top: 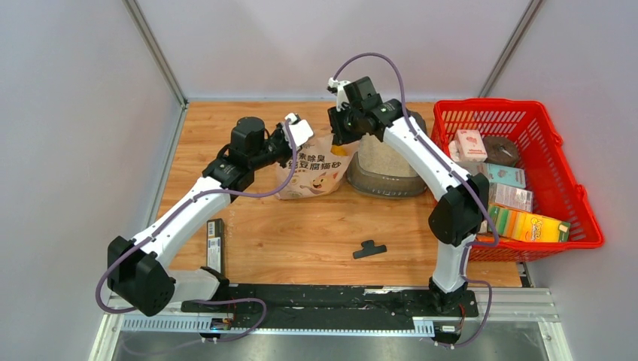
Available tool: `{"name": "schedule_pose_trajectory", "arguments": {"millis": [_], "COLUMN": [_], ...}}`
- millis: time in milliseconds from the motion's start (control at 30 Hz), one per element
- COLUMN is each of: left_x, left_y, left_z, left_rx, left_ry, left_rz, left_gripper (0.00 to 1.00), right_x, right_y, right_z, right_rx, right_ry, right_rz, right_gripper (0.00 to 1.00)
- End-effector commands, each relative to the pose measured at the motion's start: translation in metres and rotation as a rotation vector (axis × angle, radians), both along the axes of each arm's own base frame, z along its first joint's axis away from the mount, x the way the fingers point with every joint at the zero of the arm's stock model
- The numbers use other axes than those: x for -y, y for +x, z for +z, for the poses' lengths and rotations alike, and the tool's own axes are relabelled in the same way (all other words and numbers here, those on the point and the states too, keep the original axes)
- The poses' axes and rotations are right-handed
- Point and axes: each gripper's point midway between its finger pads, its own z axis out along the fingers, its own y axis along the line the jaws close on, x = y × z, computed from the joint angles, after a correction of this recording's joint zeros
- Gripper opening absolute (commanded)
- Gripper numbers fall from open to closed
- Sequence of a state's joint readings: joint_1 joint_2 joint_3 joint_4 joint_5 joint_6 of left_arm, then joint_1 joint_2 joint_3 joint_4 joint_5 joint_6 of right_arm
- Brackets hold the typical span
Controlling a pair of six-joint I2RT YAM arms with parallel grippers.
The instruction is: Fill the litter box with clean litter
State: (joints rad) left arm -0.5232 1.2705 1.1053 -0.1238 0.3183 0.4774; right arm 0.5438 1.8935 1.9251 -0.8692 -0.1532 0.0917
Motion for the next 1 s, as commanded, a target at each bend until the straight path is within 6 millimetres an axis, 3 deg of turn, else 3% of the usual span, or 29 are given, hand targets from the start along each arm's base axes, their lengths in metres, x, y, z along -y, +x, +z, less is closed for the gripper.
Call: {"name": "schedule_pose_trajectory", "arguments": {"millis": [0,200,333,500,567,667,800,967], "left_x": [0.016,0.016,0.018,0.021,0.024,0.025,0.024,0.025], "left_y": [-0.001,-0.002,0.0,0.002,0.002,0.003,0.005,0.01], "left_z": [0.125,0.124,0.127,0.131,0.129,0.124,0.12,0.116], "left_rx": [0.315,0.3,0.299,0.265,0.239,0.216,0.209,0.203], "left_ry": [-0.221,-0.239,-0.26,-0.303,-0.319,-0.323,-0.313,-0.304], "left_rz": [-0.061,-0.062,-0.058,-0.054,-0.056,-0.057,-0.047,-0.036], "left_gripper": [0.0,0.0,0.0,0.0,0.0,0.0,0.0,0.0], "right_x": [0.012,0.008,0.004,-0.007,-0.013,-0.038,-0.072,-0.084], "right_y": [0.016,0.004,-0.018,-0.045,-0.047,-0.054,-0.059,-0.062], "right_z": [-0.005,-0.041,-0.067,-0.087,-0.091,-0.089,-0.07,-0.058], "right_rx": [0.064,-0.036,-0.139,-0.278,-0.314,-0.394,-0.454,-0.52], "right_ry": [-0.06,-0.061,-0.055,0.009,0.033,0.141,0.302,0.419], "right_rz": [-0.116,-0.118,-0.105,-0.103,-0.1,-0.05,0.07,0.13], "right_gripper": [0.0,0.0,0.0,0.0,0.0,0.0,0.0,0.0]}}
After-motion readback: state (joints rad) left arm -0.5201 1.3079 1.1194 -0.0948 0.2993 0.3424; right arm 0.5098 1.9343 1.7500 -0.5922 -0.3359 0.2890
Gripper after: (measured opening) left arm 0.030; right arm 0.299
